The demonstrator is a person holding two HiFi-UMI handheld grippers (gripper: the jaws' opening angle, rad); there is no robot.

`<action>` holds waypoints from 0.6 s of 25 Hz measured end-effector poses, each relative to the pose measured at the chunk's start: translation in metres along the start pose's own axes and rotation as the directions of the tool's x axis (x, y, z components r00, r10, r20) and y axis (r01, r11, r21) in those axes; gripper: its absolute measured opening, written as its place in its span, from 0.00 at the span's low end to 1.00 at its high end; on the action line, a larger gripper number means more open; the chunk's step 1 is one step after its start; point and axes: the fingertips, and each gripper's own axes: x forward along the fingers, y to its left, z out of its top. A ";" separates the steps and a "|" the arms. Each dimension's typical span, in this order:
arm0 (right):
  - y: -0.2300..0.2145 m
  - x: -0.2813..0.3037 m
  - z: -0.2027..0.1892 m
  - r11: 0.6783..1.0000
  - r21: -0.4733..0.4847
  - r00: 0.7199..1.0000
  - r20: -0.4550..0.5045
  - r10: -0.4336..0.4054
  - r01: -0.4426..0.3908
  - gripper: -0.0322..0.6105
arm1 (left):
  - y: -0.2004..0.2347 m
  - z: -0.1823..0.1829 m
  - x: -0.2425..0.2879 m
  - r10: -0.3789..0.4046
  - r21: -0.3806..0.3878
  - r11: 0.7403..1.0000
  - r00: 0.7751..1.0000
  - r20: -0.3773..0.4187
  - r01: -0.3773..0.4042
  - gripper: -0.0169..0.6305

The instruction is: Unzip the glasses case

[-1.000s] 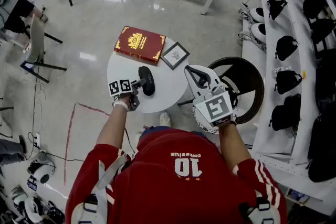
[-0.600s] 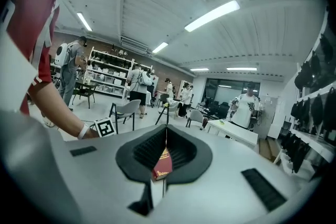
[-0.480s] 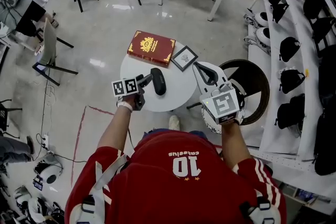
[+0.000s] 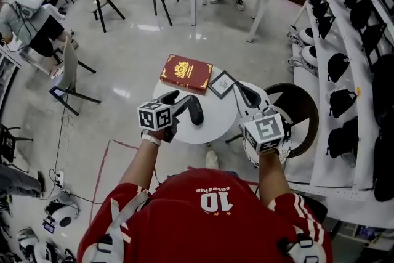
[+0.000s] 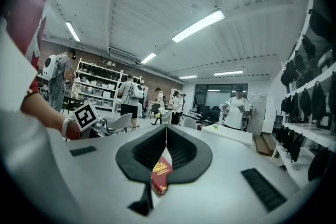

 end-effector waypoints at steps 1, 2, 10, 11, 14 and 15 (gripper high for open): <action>0.000 0.000 0.002 1.000 0.004 1.000 0.002 -0.008 0.008 0.07 | -0.005 0.011 -0.006 0.006 0.033 0.999 1.000 0.020 -0.007 0.43; 0.000 -0.001 0.004 1.000 0.005 1.000 0.004 -0.016 0.016 0.08 | -0.009 0.022 -0.012 0.014 0.066 0.998 0.999 0.044 -0.017 0.42; 0.000 -0.008 0.037 0.998 0.048 0.995 0.084 -0.046 0.042 0.07 | -0.059 0.110 -0.063 -0.010 0.253 0.966 0.969 0.245 -0.054 0.35; -0.001 -0.010 0.042 0.998 0.053 0.994 0.094 -0.052 0.047 0.07 | -0.065 0.121 -0.068 -0.016 0.270 0.961 0.963 0.270 -0.059 0.33; -0.006 -0.013 0.053 0.996 0.071 0.990 0.121 -0.067 0.059 0.07 | -0.081 0.145 -0.078 -0.026 0.322 0.943 0.946 0.322 -0.084 0.31; -0.006 -0.013 0.056 0.995 0.076 0.989 0.126 -0.071 0.062 0.07 | -0.084 0.150 -0.080 -0.018 0.345 0.933 0.942 0.334 -0.105 0.30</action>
